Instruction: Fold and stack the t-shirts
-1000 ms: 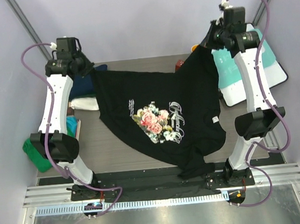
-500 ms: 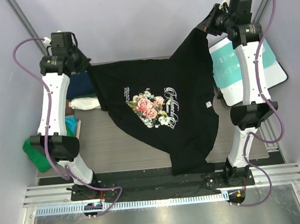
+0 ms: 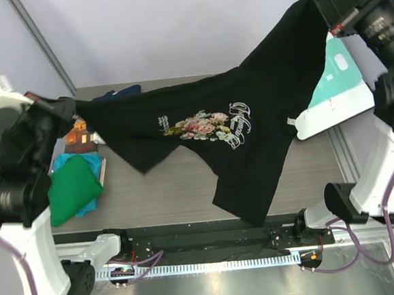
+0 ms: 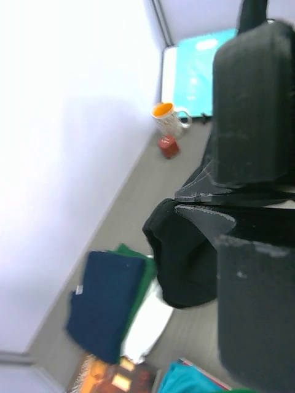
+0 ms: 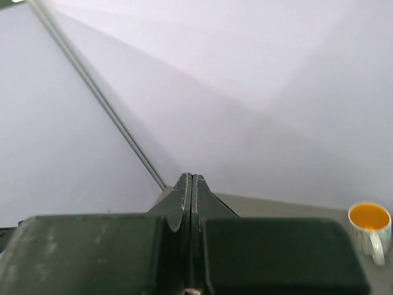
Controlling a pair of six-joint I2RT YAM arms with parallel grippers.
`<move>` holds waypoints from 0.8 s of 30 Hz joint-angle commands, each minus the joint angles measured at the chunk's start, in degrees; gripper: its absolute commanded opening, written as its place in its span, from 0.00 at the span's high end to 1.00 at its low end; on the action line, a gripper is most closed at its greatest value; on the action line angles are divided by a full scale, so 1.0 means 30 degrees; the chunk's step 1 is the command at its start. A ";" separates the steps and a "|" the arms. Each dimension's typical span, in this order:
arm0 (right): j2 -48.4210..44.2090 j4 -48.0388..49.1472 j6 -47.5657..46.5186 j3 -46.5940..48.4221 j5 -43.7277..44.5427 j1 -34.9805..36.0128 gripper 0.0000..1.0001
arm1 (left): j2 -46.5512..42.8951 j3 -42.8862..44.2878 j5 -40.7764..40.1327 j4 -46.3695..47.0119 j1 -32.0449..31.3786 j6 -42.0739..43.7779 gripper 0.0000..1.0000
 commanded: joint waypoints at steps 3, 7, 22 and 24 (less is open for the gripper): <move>-0.1202 0.1635 0.1002 0.0555 -0.0479 -0.0717 0.99 | -0.0419 0.1510 -0.1711 -0.0568 -0.0180 0.0573 1.00; -0.1174 0.1693 0.1412 0.0732 -0.0449 -0.0922 0.99 | 0.0136 0.1104 -0.1360 -0.0567 -0.0298 0.0426 1.00; 0.1783 0.3013 0.2471 -0.0878 -0.1914 -0.1538 0.99 | 0.3212 -0.1212 -0.1682 0.1070 -0.0064 0.1334 1.00; 0.2514 0.3070 0.2555 -0.1026 -0.2118 -0.1538 0.99 | 0.3913 -0.2320 -0.1594 0.1657 -0.0005 0.1392 1.00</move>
